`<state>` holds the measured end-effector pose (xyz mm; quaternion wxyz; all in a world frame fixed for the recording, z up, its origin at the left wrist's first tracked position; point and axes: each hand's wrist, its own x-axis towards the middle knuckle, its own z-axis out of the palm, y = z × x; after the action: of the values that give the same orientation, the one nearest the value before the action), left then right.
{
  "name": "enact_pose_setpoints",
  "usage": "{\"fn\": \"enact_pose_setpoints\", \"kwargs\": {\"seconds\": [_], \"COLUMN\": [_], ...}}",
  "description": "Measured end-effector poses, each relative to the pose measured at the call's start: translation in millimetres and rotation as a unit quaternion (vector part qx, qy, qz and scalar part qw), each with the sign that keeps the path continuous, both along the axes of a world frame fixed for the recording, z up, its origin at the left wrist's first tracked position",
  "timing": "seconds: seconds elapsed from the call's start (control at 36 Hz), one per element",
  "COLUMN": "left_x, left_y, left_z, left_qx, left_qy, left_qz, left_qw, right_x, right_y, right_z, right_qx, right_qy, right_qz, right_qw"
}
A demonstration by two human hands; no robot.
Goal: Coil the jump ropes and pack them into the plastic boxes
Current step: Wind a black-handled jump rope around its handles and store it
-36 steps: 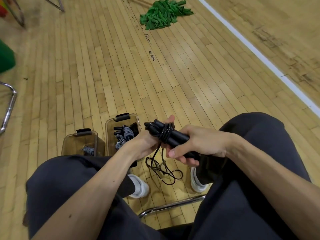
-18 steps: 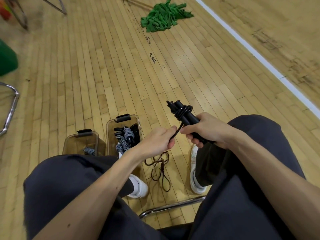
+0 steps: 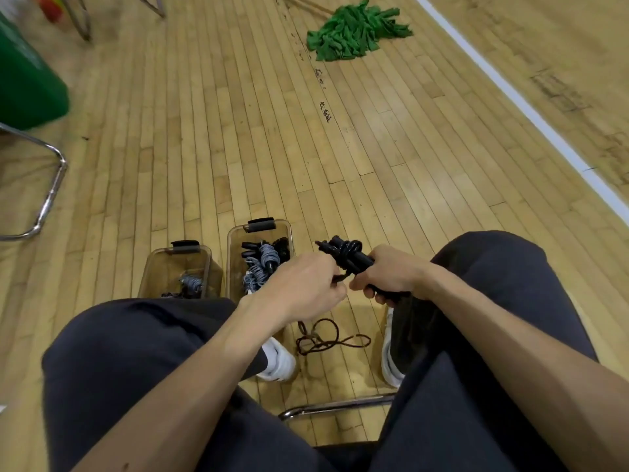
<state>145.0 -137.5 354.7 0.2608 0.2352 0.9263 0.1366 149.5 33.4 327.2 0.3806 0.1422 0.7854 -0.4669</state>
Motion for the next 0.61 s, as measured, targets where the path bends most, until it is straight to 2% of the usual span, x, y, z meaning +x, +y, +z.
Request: {"fn": "enact_pose_setpoints", "kwargs": {"seconds": [0.08,0.19,0.44,0.61], "left_x": [-0.8,-7.2,-16.1,-16.3], "left_y": [-6.2,-10.8,-8.9,-6.8], "left_z": [3.0,6.7,-0.4,-3.7], "left_qx": [-0.036,-0.019,0.025,0.116], "left_qy": [0.050,0.023,0.027,-0.050], "left_qz": [-0.039,-0.053,-0.120,-0.100], "left_qw": [0.997,0.998,0.992,0.987], "right_x": [2.8,5.0,11.5,21.4], "right_y": [-3.8,-3.8,-5.7,-4.7], "right_z": [-3.0,-4.2,2.4,8.0], "right_qx": [0.022,0.016,0.044,0.029], "right_qy": [-0.044,-0.084,-0.132,-0.130], "right_qz": [0.041,0.072,0.150,0.231], "right_qw": [0.998,0.994,0.979,0.964]}}
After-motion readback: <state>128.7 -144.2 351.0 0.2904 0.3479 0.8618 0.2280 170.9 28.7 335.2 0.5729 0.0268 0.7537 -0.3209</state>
